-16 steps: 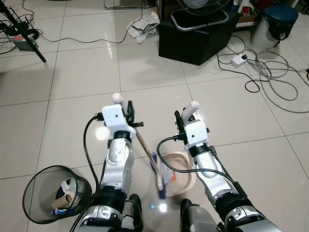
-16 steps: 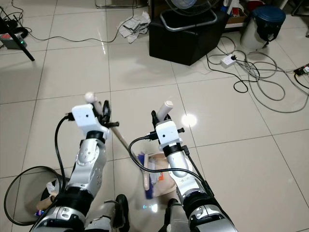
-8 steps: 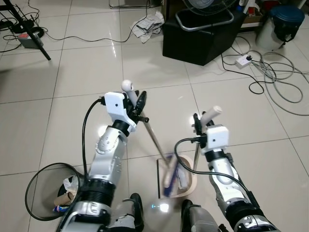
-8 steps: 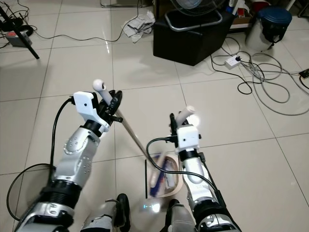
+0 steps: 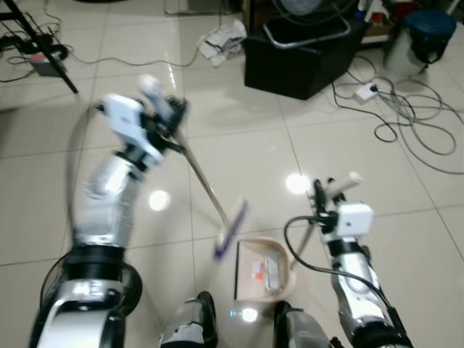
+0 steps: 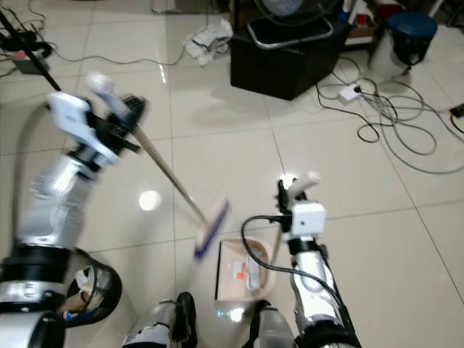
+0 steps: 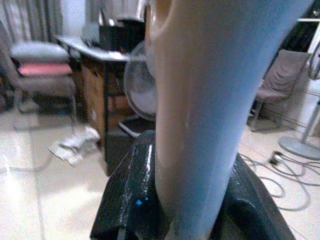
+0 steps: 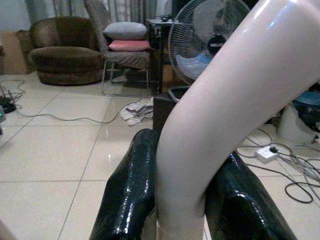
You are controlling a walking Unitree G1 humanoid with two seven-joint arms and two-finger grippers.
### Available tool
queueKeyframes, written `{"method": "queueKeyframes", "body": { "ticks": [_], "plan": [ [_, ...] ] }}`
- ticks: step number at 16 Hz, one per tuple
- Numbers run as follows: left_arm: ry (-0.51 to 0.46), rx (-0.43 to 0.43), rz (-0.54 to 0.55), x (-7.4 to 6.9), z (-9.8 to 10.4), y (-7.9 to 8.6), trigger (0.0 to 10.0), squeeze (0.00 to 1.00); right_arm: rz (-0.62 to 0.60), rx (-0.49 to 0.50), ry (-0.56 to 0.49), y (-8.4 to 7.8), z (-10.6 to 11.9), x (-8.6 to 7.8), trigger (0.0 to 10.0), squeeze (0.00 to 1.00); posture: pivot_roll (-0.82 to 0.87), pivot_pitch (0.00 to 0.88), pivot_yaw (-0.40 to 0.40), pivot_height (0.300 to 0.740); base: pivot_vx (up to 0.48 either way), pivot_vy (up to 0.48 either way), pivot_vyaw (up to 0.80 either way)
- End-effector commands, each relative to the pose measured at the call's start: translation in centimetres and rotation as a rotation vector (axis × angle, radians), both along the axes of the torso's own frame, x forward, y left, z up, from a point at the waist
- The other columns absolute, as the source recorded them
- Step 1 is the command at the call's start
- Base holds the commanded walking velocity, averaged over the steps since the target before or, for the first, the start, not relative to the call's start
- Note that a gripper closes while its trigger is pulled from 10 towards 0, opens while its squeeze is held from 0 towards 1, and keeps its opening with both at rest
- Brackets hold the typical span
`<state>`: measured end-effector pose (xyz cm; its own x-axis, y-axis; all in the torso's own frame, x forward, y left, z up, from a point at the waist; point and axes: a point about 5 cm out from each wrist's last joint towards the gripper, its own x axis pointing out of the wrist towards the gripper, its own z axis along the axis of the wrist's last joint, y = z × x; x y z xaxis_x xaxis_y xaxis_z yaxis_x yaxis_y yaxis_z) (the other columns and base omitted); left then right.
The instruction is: Sweep floor
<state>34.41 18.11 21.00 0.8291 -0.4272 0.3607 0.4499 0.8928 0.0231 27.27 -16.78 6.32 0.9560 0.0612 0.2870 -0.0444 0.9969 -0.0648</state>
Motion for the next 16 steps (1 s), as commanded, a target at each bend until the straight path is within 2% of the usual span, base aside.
{"method": "queueKeyframes", "body": {
  "ticks": [1,5,6,10,12,13,14,16],
  "plan": [
    [-0.025,0.013,-0.013,-0.6,0.3,0.3,10.0,0.0,-0.03,0.027,-0.051,-0.8,1.1,-0.2,10.0,0.0,0.04,0.146,0.072,0.74,0.0,0.0,0.0],
    [0.052,0.06,0.058,-2.2,-2.7,1.0,10.0,0.0,-0.086,0.112,-0.102,-2.1,4.4,-0.5,10.0,0.0,0.0,0.124,0.092,0.74,0.0,0.0,0.0],
    [0.107,0.099,0.134,-3.3,-5.3,1.2,10.0,0.0,-0.064,0.132,-0.129,-2.1,7.1,-0.2,10.0,0.0,-0.03,0.112,0.096,0.74,0.0,0.0,0.0],
    [0.201,0.151,0.217,-4.8,-9.2,1.0,10.0,0.0,0.023,0.083,-0.187,-1.4,11.6,1.0,10.0,0.0,-0.04,0.088,0.102,0.74,0.0,0.0,0.0],
    [0.246,0.156,0.263,-5.7,-10.6,1.1,10.0,0.0,0.073,0.089,-0.187,-0.8,13.9,1.8,10.0,0.0,-0.04,0.071,0.103,0.74,0.0,0.0,0.72],
    [0.272,0.177,0.268,-6.3,-11.3,1.1,10.0,0.0,0.12,0.113,-0.192,0.1,15.7,2.2,10.0,0.0,-0.04,0.064,0.099,0.74,0.0,0.0,0.78],
    [0.281,0.189,0.272,-6.6,-11.5,1.2,10.0,0.0,0.137,0.12,-0.196,0.5,16.3,2.3,10.0,0.0,-0.04,0.057,0.093,0.74,0.0,0.0,0.78],
    [0.319,0.215,0.308,-7.7,-12.8,2.0,10.0,0.0,0.186,0.14,-0.234,1.3,19.6,2.7,10.0,0.0,-0.03,0.046,0.082,0.74,0.0,0.0,0.78]
  ]
}}
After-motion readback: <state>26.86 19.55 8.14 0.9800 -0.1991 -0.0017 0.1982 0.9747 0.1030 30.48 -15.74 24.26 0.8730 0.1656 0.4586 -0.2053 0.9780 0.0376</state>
